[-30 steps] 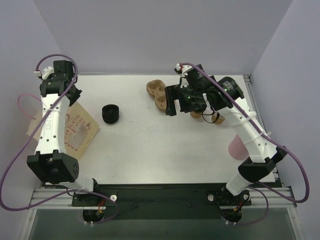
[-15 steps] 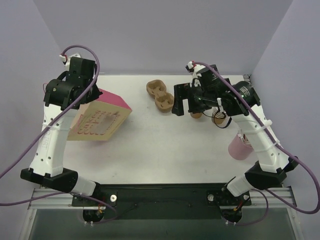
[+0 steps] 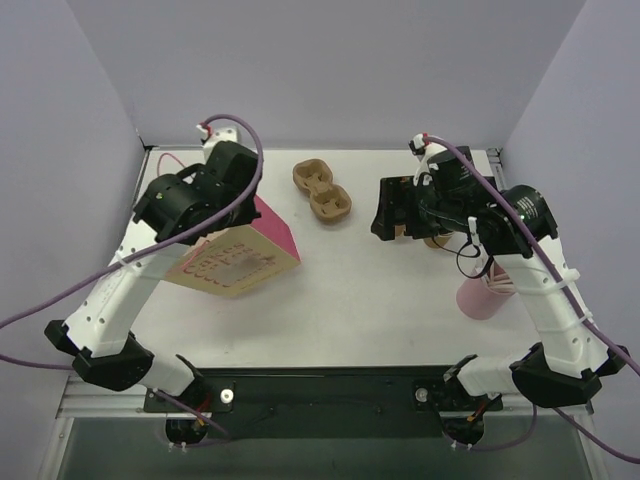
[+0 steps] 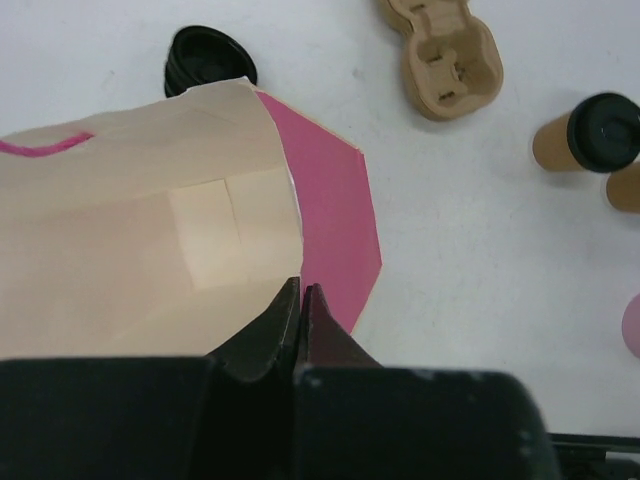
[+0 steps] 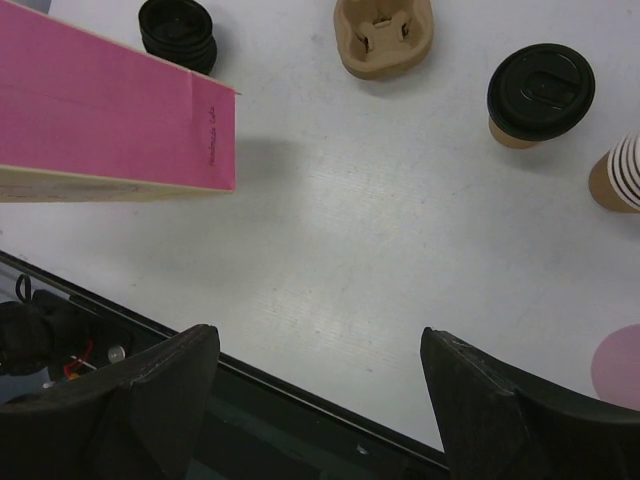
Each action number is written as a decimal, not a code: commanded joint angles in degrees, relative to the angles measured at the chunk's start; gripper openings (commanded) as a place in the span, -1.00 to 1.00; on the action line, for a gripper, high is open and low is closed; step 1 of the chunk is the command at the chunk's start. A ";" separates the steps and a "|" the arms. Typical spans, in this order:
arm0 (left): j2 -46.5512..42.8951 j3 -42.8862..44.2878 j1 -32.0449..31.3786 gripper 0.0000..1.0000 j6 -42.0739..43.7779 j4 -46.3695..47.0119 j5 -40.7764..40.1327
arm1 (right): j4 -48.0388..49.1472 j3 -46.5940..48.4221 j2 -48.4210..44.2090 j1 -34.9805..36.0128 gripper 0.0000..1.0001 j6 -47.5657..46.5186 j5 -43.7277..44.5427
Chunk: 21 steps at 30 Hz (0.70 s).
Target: Pack the takeout coffee
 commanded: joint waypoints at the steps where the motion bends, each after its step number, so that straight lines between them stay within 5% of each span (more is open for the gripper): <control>1: 2.18 -0.68 -5.22 -1.00 -2.03 -8.54 0.30 | -2.50 -2.78 -2.86 -1.45 0.68 3.33 3.74; 14: 11.05 -0.25 -14.89 -1.00 -2.12 -4.30 4.45 | -2.50 -6.21 -5.76 -4.96 0.68 4.03 4.53; 21: 13.96 6.78 -15.43 -0.07 0.87 -3.78 6.20 | -2.50 -5.42 -4.62 -5.41 0.68 4.30 5.94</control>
